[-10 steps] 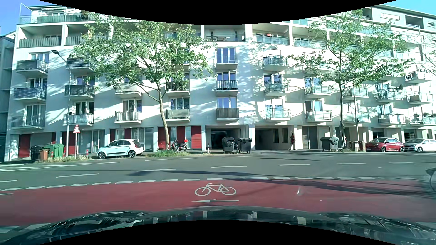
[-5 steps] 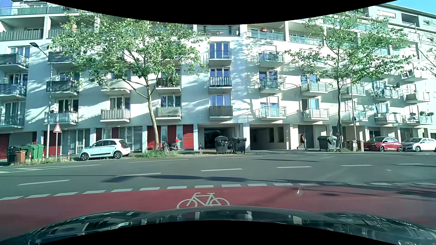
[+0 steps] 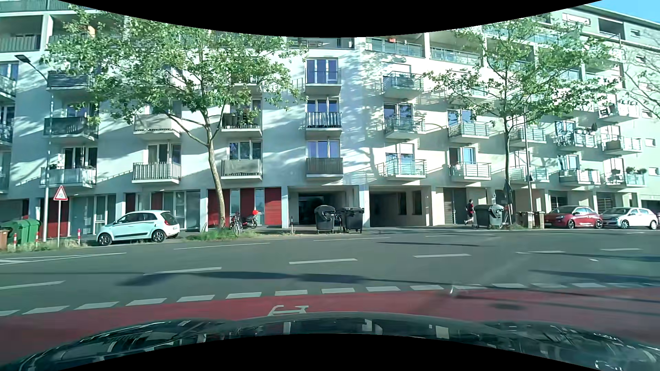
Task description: Follow the waypoints while adhering to traffic rules and regulations
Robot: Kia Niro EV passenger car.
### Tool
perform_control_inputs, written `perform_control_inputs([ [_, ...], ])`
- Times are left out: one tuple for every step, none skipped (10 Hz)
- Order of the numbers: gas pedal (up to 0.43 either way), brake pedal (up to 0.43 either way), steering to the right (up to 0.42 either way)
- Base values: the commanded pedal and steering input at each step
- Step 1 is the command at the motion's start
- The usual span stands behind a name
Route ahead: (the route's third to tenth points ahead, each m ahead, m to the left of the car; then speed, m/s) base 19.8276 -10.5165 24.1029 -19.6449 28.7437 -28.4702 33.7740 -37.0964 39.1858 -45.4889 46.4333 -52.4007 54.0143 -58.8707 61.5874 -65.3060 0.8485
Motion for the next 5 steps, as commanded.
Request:
perform_control_inputs([
  [0.000, 0.226, 0.240],
  [0.000, 0.226, 0.251],
  [0.000, 0.189, 0.265],
  [0.000, 0.165, 0.277],
  [0.000, 0.165, 0.284],
])
